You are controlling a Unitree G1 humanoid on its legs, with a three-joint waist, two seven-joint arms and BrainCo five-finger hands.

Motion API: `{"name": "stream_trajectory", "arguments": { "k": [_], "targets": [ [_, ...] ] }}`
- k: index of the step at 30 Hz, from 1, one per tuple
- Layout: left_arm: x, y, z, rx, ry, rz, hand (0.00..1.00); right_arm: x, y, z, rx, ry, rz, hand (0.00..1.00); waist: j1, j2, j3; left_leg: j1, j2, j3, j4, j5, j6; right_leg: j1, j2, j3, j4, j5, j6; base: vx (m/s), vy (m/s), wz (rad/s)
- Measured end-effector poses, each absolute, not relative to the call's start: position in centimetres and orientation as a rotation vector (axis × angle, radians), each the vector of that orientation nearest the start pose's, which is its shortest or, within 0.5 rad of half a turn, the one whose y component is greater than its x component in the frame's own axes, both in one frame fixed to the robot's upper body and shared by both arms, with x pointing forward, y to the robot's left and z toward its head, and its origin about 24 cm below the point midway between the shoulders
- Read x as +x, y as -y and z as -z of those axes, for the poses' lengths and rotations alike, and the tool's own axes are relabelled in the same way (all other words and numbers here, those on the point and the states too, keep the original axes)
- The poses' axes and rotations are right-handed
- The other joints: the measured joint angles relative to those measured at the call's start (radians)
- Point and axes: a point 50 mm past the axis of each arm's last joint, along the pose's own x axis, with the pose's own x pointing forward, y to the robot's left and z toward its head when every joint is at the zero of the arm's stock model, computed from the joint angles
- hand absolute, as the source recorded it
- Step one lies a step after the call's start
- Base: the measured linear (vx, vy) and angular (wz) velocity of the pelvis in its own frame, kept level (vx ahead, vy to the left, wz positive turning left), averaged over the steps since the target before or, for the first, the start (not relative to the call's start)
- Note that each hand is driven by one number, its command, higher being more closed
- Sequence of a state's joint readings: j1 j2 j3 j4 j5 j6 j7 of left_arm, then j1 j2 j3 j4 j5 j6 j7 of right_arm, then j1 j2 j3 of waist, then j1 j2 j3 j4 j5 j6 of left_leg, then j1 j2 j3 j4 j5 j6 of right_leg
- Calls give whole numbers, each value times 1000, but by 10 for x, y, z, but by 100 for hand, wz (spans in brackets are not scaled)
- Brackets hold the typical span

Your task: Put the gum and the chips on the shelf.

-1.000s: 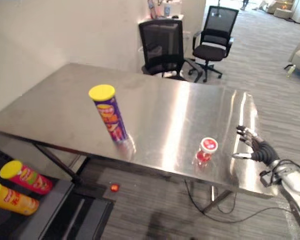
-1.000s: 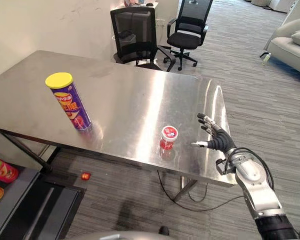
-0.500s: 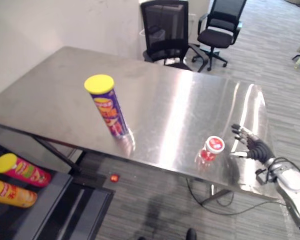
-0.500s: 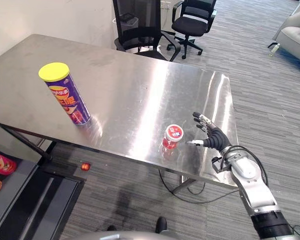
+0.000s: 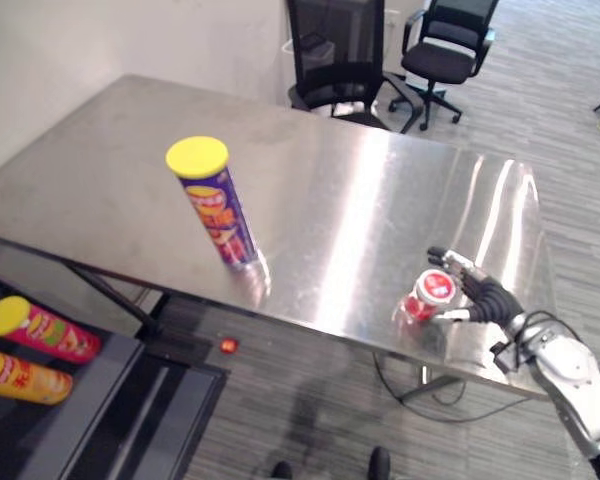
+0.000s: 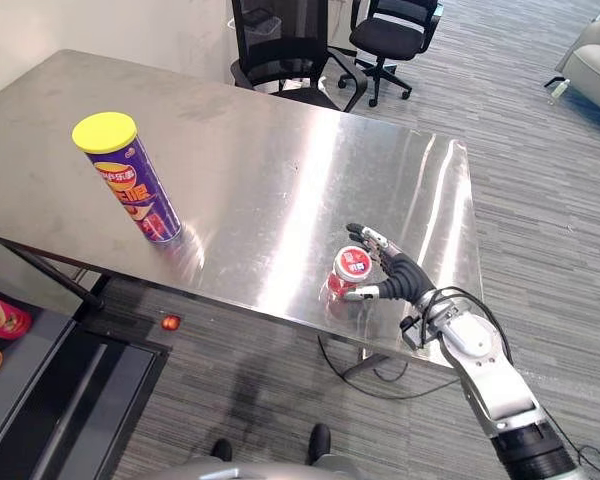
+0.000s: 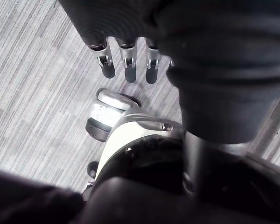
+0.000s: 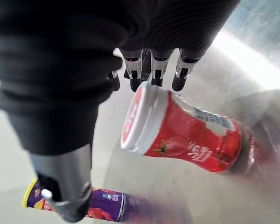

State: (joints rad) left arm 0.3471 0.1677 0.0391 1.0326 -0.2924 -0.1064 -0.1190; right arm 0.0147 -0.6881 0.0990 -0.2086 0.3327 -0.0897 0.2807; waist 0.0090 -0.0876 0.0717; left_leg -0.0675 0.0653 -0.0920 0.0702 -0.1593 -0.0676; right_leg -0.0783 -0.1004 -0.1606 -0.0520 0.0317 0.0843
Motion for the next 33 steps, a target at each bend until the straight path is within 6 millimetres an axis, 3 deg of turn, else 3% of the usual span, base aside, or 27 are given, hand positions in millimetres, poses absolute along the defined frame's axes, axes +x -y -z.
{"name": "stream_trajectory", "arguments": {
  "k": [7,18,33],
  "targets": [
    [-1,-223,162,-193,-1197,-286,0,243,197,-115,-373,181,-522,0,21,-7,5,0,-1,-2,2,0,0,2,0,1,0,0,0,0,0,0],
    [0,-223,162,-192,-1191,-287,0,244,198,-112,-457,174,-496,0,22,-11,11,0,-3,-4,1,1,1,2,-1,-2,0,0,0,0,0,0],
    [2,-224,161,-194,-1177,-288,0,246,198,-106,-418,163,-472,0,22,-16,29,0,-3,-4,1,1,1,2,-1,-1,0,0,0,0,0,0]
  ]
}}
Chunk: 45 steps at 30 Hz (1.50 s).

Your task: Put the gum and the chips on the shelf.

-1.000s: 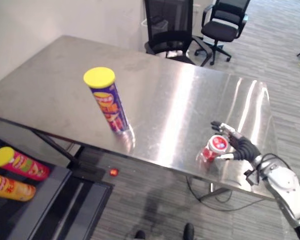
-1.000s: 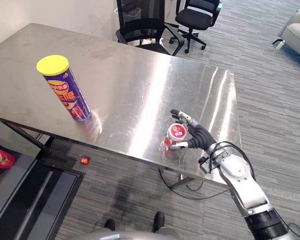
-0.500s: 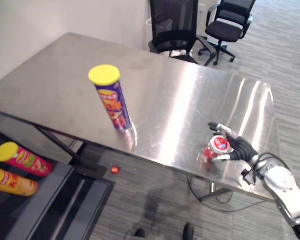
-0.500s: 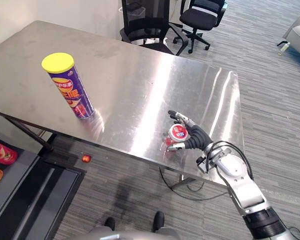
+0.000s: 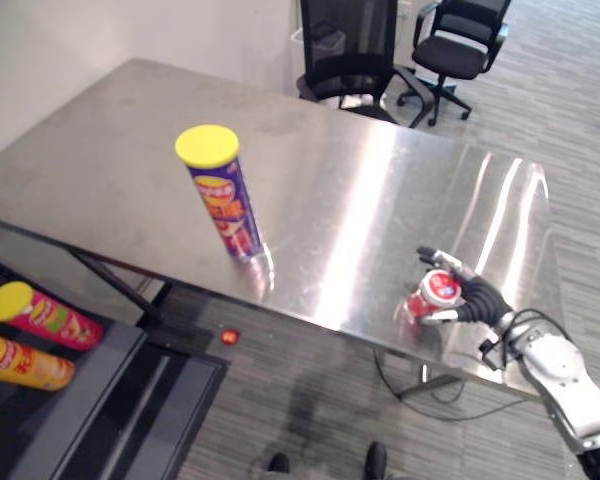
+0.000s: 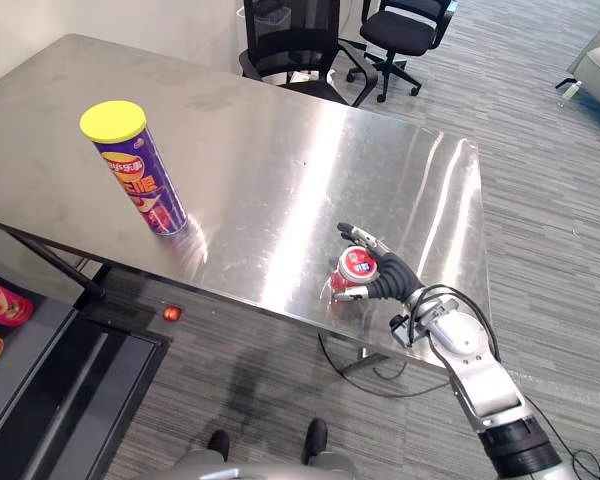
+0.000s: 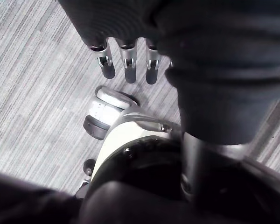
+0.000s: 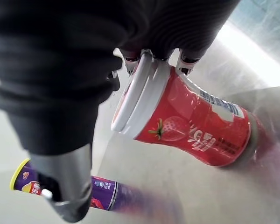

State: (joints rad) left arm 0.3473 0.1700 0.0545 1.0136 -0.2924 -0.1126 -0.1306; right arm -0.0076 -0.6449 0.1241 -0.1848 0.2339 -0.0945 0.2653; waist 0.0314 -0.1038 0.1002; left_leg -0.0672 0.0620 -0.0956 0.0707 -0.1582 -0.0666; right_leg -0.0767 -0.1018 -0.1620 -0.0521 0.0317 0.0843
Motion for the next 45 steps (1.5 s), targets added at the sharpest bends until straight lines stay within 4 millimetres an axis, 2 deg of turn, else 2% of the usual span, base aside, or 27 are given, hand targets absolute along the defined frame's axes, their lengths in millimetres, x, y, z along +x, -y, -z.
{"name": "stream_trajectory", "arguments": {
  "k": [19,27,45],
  "targets": [
    [9,-225,159,-191,-1140,-284,0,247,202,-112,-426,213,-397,0,2,-2,40,-2,-1,1,-4,1,0,-5,0,0,-3,0,0,0,0,0],
    [12,-225,159,-190,-1131,-280,0,244,201,-103,-421,166,-414,0,4,4,53,-1,-2,1,-9,2,1,-6,-1,-4,-13,0,0,0,0,0],
    [16,-226,158,-188,-1114,-275,0,243,200,-105,-421,191,-410,0,15,-2,75,-1,-1,2,-14,5,0,-6,-1,-2,-16,1,1,0,0,0]
  ]
}}
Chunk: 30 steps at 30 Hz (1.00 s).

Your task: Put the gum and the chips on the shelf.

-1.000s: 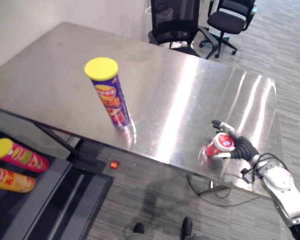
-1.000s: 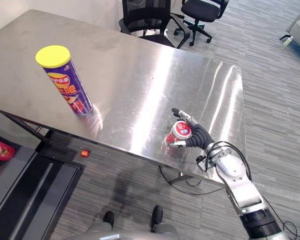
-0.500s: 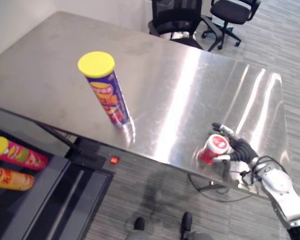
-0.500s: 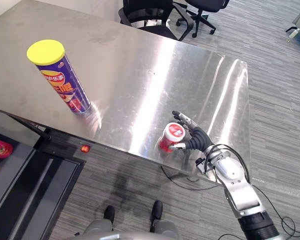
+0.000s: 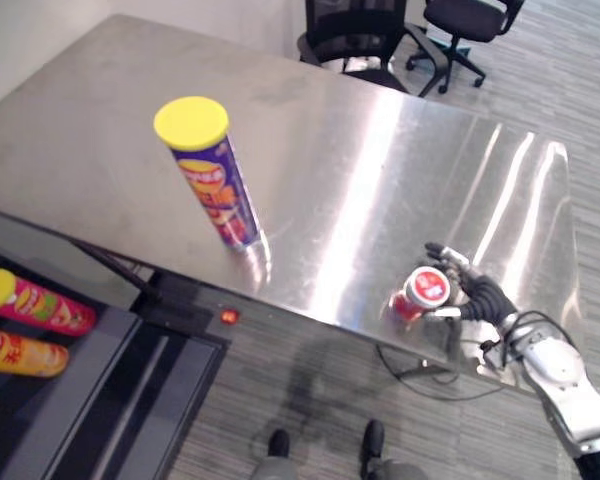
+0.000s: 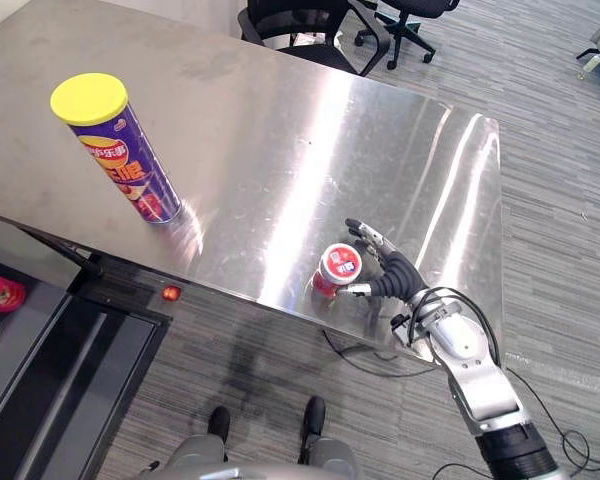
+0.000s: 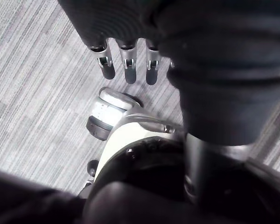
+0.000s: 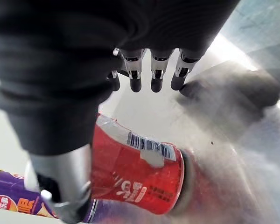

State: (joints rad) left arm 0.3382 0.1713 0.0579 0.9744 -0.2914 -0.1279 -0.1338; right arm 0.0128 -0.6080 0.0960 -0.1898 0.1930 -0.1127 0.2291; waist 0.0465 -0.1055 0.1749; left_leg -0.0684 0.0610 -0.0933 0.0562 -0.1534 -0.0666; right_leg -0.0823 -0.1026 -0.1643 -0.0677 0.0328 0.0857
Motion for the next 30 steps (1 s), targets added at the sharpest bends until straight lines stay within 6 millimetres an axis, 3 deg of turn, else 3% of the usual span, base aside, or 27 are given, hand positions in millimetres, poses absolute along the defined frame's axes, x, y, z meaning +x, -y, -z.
{"name": "stream_trajectory", "arguments": {
  "k": [1,2,25,30],
  "targets": [
    [16,-226,158,-188,-1114,-276,0,243,199,-106,-421,194,-413,0,0,1,0,-4,2,0,-1,0,0,0,1,1,0,0,0,0,0,0],
    [17,-226,158,-188,-1113,-276,0,243,199,-106,-422,196,-413,100,0,2,1,-6,2,-1,-1,0,0,-1,1,1,0,0,0,0,0,0],
    [21,-228,155,-199,-1072,-279,0,240,182,-115,-519,271,-472,100,11,-10,17,-23,5,-5,0,0,1,-19,3,8,8,0,0,1,0,0],
    [20,-230,155,-198,-1068,-289,0,245,183,-126,-576,319,-426,100,9,-14,14,-15,4,-4,0,1,2,-17,3,11,14,0,0,0,0,0]
  ]
}}
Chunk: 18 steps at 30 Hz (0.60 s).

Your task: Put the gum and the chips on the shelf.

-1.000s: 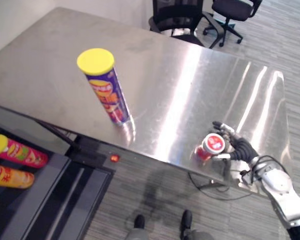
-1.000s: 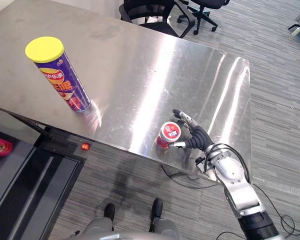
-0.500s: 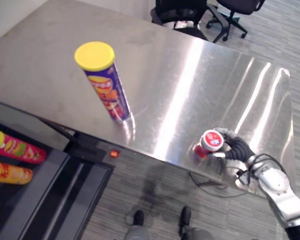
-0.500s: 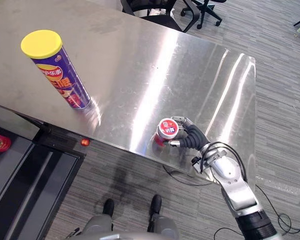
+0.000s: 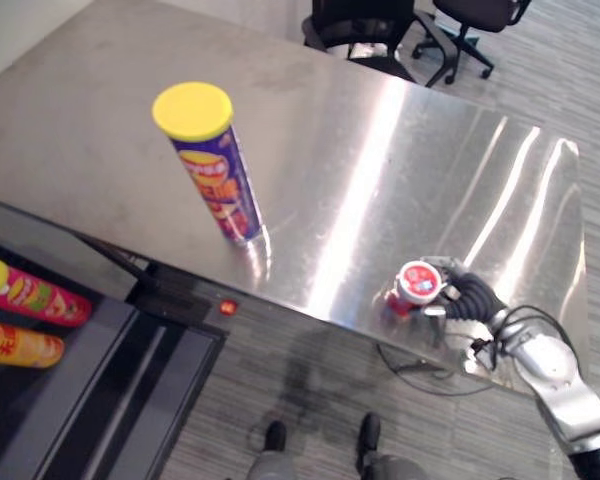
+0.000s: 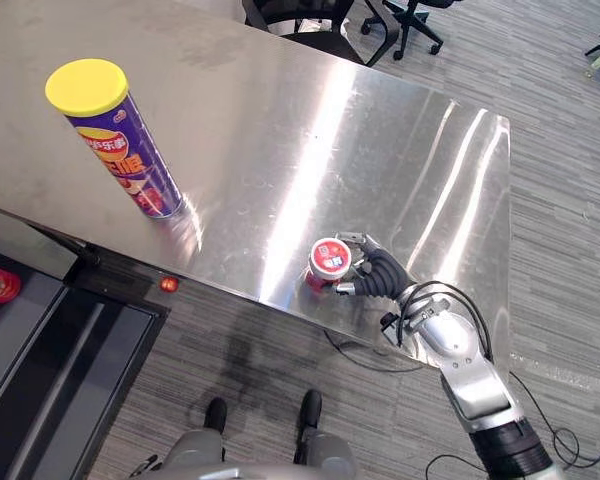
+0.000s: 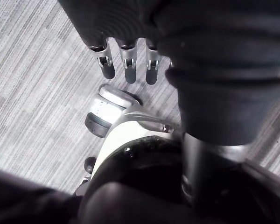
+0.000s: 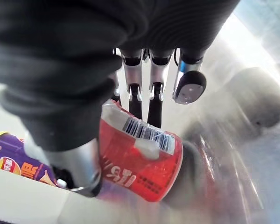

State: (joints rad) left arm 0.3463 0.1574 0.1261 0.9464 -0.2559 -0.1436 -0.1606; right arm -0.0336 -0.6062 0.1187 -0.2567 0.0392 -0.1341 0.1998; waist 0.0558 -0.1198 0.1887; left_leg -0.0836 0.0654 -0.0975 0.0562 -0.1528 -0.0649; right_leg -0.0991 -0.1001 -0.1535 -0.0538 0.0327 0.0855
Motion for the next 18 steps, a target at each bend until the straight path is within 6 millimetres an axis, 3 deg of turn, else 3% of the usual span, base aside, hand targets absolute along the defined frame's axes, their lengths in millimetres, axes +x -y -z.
{"name": "stream_trajectory", "arguments": {
  "k": [4,8,13,18],
  "targets": [
    [19,-229,155,-202,-1068,-295,0,248,192,-168,-536,516,-249,100,-6,0,-6,18,0,-1,2,0,0,13,1,0,1,0,0,0,0,0],
    [10,-230,156,-211,-1091,-315,0,236,181,-183,-440,634,-212,100,-25,-2,-66,24,0,-3,2,0,0,18,0,1,2,0,0,0,0,0],
    [2,-229,159,-226,-1137,-330,0,223,161,-165,-331,591,-295,100,-25,5,-116,55,1,-6,3,-2,3,50,-2,2,13,0,0,-18,5,2],
    [-5,-226,161,-238,-1182,-337,0,204,136,-127,-161,441,-390,100,-26,22,-163,51,3,-15,19,-14,7,60,-5,18,20,0,0,-86,-2,1]
  ]
}}
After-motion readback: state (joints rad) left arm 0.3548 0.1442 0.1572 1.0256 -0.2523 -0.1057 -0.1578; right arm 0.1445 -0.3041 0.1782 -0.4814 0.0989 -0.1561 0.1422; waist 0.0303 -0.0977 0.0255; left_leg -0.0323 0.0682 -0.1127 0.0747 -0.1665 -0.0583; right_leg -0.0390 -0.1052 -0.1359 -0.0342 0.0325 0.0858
